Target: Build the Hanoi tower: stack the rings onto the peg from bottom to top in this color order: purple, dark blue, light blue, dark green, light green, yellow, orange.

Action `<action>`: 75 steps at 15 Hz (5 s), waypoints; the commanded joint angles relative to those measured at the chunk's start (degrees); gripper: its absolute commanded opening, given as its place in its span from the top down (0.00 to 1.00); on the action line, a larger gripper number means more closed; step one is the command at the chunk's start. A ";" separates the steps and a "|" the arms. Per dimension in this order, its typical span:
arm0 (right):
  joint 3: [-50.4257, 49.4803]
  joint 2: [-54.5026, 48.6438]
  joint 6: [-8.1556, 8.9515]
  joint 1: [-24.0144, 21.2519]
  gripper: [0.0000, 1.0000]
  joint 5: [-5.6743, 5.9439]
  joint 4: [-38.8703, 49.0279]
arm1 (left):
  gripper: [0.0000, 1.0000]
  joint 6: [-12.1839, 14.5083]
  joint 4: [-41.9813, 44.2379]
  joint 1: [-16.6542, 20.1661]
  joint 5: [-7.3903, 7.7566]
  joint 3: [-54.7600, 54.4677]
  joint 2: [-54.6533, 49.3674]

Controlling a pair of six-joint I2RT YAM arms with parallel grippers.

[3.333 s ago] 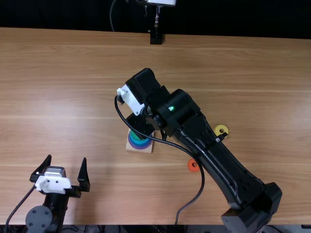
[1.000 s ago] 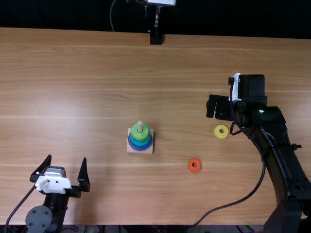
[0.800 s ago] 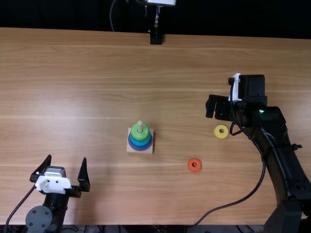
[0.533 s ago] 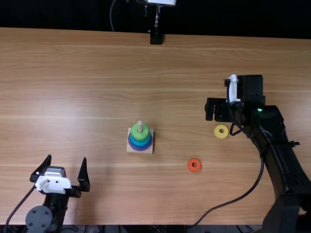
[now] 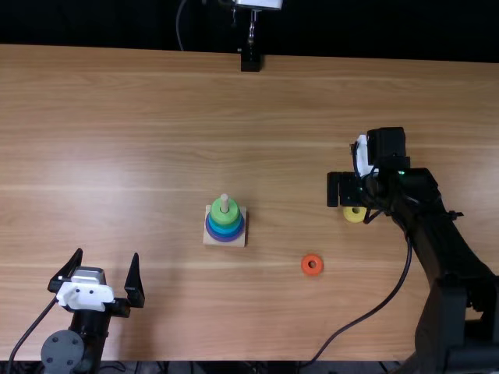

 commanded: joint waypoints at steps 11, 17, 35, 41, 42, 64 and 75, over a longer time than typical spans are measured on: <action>-2.88 2.15 -0.54 0.49 0.00 3.97 -2.60 | 0.00 0.22 -0.74 0.55 0.51 -2.54 -0.67; -2.35 5.67 -0.43 0.49 0.00 3.97 -3.24 | 0.00 0.22 -0.84 0.55 0.51 -2.54 -0.67; 4.59 5.14 -10.45 1.19 1.00 3.44 -3.76 | 0.00 0.22 -0.74 0.55 0.51 -2.54 -0.67; 19.18 3.21 -12.56 9.02 1.00 1.76 -26.97 | 0.00 0.22 -0.84 0.55 0.51 -2.54 -0.67; 20.94 1.89 -12.46 10.69 1.00 0.70 -28.87 | 0.00 0.22 -0.74 0.55 0.51 -2.54 -0.67; 46.96 1.71 -12.14 33.98 1.00 -0.78 -38.89 | 0.00 0.22 -0.84 0.55 0.51 -2.54 -0.67; 47.31 7.34 -11.93 34.77 1.00 -1.30 -38.15 | 0.00 0.22 -0.74 0.55 0.51 -2.54 -0.67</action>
